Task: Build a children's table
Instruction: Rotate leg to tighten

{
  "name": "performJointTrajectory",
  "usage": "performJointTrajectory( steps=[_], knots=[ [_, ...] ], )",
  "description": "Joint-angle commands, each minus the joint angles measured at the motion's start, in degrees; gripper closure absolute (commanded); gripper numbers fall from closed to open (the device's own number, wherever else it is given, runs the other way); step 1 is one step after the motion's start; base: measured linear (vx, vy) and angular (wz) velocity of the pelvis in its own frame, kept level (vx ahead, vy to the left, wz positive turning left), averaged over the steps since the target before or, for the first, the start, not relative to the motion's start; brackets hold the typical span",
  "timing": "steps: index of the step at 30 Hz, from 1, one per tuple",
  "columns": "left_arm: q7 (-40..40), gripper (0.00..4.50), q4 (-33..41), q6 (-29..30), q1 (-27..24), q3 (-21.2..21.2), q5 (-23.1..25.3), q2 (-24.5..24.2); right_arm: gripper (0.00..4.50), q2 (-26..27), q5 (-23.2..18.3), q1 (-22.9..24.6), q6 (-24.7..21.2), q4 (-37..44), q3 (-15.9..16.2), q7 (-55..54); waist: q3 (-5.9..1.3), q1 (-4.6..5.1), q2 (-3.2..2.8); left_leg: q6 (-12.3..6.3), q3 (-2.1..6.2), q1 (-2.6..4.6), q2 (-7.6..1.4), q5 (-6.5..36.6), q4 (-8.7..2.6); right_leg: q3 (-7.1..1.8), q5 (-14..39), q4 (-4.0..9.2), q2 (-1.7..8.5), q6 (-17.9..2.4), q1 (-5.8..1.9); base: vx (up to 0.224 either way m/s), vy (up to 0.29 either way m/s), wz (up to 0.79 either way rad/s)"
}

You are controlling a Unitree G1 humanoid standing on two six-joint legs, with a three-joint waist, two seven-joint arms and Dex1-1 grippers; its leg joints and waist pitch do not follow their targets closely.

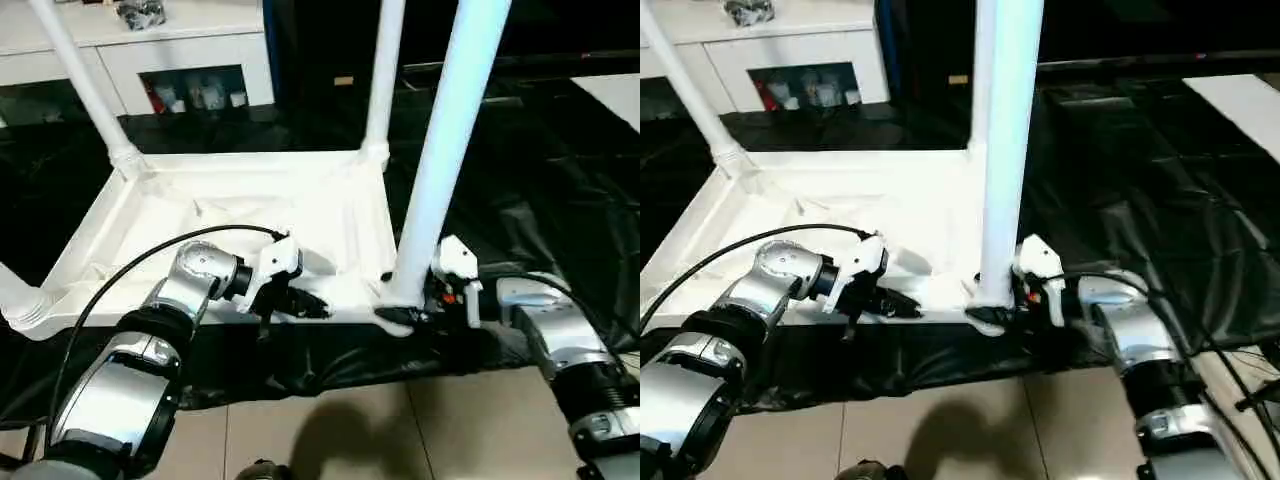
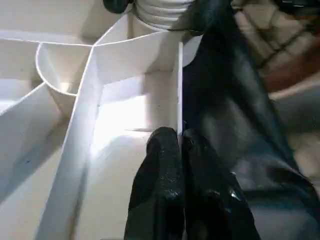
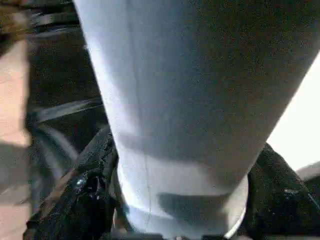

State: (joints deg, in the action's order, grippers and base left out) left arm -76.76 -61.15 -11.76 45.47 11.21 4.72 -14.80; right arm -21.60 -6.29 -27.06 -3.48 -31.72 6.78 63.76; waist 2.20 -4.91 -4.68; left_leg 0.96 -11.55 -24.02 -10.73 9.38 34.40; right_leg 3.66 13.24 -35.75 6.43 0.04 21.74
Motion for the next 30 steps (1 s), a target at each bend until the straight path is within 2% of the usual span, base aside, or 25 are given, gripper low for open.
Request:
performJointTrajectory(
  steps=[1, 2, 3, 4, 5, 6, 7, 8, 9, 11, 13, 14, 15, 19, 20, 24, 25, 30],
  knots=[
    [4.42, 4.50, 0.18, 0.82, 1.99, 0.37, 0.50, 3.26, 1.75, 3.60, 2.29, -0.20, -1.07, -2.28, 1.41, -7.49, -3.41, 0.39, 0.76, -4.65, 1.29, 2.40, -2.97, 13.19, -4.35, -1.63, 4.07, 4.23, 2.72, -15.93, -1.49, 0.000, 0.000, 0.00],
    [7.86, 4.50, -0.12, 1.84, 2.26, 0.49, 1.27, 4.20, 1.75, 5.28, 2.93, -0.76, -1.23, -3.70, 0.51, -12.42, -3.21, 0.66, 0.84, -2.19, 1.47, 2.42, -2.89, 16.13, -4.78, -1.69, 8.93, 4.63, 2.81, -14.62, -1.61, 0.000, 0.000, 0.00],
    [11.08, 4.50, -0.42, 2.74, 2.50, 0.34, 1.65, 5.40, 1.76, 7.21, 3.14, -1.32, -1.83, -4.98, -0.62, -17.37, -3.20, 0.83, 0.78, -1.45, 1.46, 2.48, -2.92, 16.82, -4.85, -1.76, 9.80, 4.64, 2.83, -14.35, -1.49, 0.000, 0.000, 0.00],
    [14.86, 4.50, -0.59, 4.10, 2.77, 0.10, 1.93, 6.96, 1.76, 9.48, 3.43, -1.96, -2.18, -6.48, -1.62, -22.73, -3.02, 1.42, 0.95, 0.24, 1.52, 2.73, -2.90, 18.48, -5.16, -1.93, 11.54, 4.83, 2.80, -13.98, -1.07, 0.000, 0.000, 0.00],
    [18.80, 4.50, -0.71, 5.36, 3.03, -0.11, 2.20, 8.79, 1.76, 12.08, 3.78, -2.55, -2.65, -7.77, -2.64, -28.24, -2.78, 1.96, 0.92, 1.79, 1.77, 2.85, -2.63, 21.26, -5.35, -1.83, 15.54, 5.15, 2.89, -13.24, -1.10, 0.000, 0.000, 0.00],
    [19.17, 4.50, -0.71, 5.45, 3.05, -0.11, 2.24, 8.97, 1.76, 12.33, 3.81, -2.61, -2.68, -7.91, -2.73, -28.75, -2.66, 2.19, 0.94, 2.20, 1.77, 2.93, -2.62, 22.25, -5.48, -1.87, 17.10, 5.38, 2.90, -12.64, -1.08, 0.000, 0.000, 0.00],
    [22.19, 4.50, -0.48, 6.54, 3.05, -0.18, 2.29, 10.77, 1.76, 14.81, 4.32, -3.29, -2.23, -9.24, -3.19, -33.43, -2.56, 2.28, 0.89, 2.47, 1.81, 3.16, -2.63, 23.27, -5.53, -1.92, 18.75, 5.73, 2.97, -12.09, -0.90, 0.000, 0.000, 0.00],
    [23.52, 4.50, -0.38, 7.14, 3.05, -0.25, 2.22, 11.53, 1.76, 15.85, 4.55, -3.60, -1.88, -9.82, -3.38, -35.45, -2.51, 2.60, 0.79, 3.03, 1.91, 3.61, -2.62, 25.00, -5.67, -2.04, 20.18, 6.18, 3.02, -11.27, -0.75, 0.000, 0.000, 0.00],
    [24.01, 4.50, -0.36, 7.34, 3.05, -0.31, 2.15, 11.87, 1.76, 16.39, 4.40, -3.82, -1.71, -10.22, -3.56, -36.00, -2.53, 2.71, 0.83, 3.02, 1.94, 3.67, -2.58, 25.23, -5.76, -2.03, 20.16, 6.36, 2.96, -11.02, -0.79, 0.000, 0.000, 0.00],
    [25.21, 4.50, -0.19, 7.68, 2.92, -0.27, 2.23, 12.82, 1.76, 18.28, 3.69, -4.76, -0.96, -11.73, -4.29, -37.57, -2.95, 2.98, 0.76, 2.06, 1.93, 3.29, -2.54, 22.78, -5.84, -2.12, 14.44, 6.10, 2.80, -11.23, -1.14, 0.000, 0.000, 0.00],
    [25.25, 4.50, 0.03, 7.24, 2.61, -0.16, 2.29, 13.25, 1.76, 19.37, 3.32, -5.65, 1.16, -12.74, -4.47, -37.53, -2.98, 3.12, 0.77, 1.20, 1.83, 3.07, -2.46, 21.73, -5.77, -2.12, 11.97, 5.93, 2.68, -11.61, -1.24, 0.000, 0.000, 0.00],
    [24.97, 4.50, 0.16, 6.94, 2.43, -0.14, 2.27, 13.28, 1.20, 19.68, 3.07, -6.02, 2.17, -13.01, -4.61, -37.10, -3.08, 3.15, 0.77, -0.03, 1.72, 2.89, -2.39, 20.21, -5.59, -2.12, 9.64, 5.75, 2.77, -12.37, -1.46, 0.000, 0.000, 0.00],
    [24.81, 4.50, 0.27, 6.68, 2.28, -0.11, 2.29, 13.22, 1.20, 19.80, 2.91, -6.24, 2.85, -13.12, -4.72, -36.66, -3.06, 3.12, 0.78, -0.40, 1.68, 2.86, -2.38, 19.83, -5.54, -2.11, 9.25, 5.76, 2.76, -12.51, -1.50, 0.000, 0.000, 0.00],
    [22.60, 4.50, 0.85, 4.75, 1.35, 0.16, 2.55, 11.89, 0.70, 18.61, 1.95, -6.48, 4.43, -12.49, -5.91, -33.15, -3.13, 3.00, 1.07, -2.15, 1.57, 2.72, -2.43, 17.88, -5.34, -2.10, 8.19, 5.67, 2.83, -12.91, -1.72, 0.000, 0.000, 0.00],
    [21.96, 4.50, 1.00, 4.48, 1.20, 0.14, 2.44, 11.61, 0.60, 18.20, 1.78, -6.39, 4.71, -12.30, -5.97, -32.27, -3.13, 2.93, 0.98, -3.05, 1.54, 2.53, -2.45, 16.52, -5.28, -2.04, 7.08, 5.49, 2.78, -13.20, -1.82, 0.000, 0.000, 0.00],
    [18.18, 4.50, 1.42, 3.11, 0.71, 0.17, 1.87, 9.88, 0.49, 15.05, 2.21, -5.58, 6.47, -11.60, -5.41, -28.27, -3.38, 2.80, 1.02, -4.10, 1.43, 2.42, -2.51, 14.42, -4.97, -1.95, 4.74, 5.19, 2.77, -13.78, -2.05, 0.000, 0.000, 0.00],
    [16.15, 4.50, 1.26, 1.89, 0.62, 0.49, 2.02, 8.62, 0.30, 13.33, 1.50, -5.01, 6.31, -10.70, -5.49, -25.36, -3.47, 2.66, 0.97, -4.99, 1.38, 2.30, -2.44, 12.61, -4.75, -1.85, 2.48, 5.01, 2.77, -14.12, -2.14, 0.000, 0.000, 0.00],
    [9.45, 4.50, 0.80, -0.46, 0.70, 0.66, 1.47, 5.78, 0.30, 9.06, -0.34, -3.11, 6.22, -7.74, -4.66, -14.62, -4.15, 2.07, 0.86, -10.01, 1.17, 1.90, -2.36, 5.51, -3.52, -1.39, -9.15, 3.65, 2.58, -15.77, -2.25, 0.000, 0.000, 0.00]
  ],
)
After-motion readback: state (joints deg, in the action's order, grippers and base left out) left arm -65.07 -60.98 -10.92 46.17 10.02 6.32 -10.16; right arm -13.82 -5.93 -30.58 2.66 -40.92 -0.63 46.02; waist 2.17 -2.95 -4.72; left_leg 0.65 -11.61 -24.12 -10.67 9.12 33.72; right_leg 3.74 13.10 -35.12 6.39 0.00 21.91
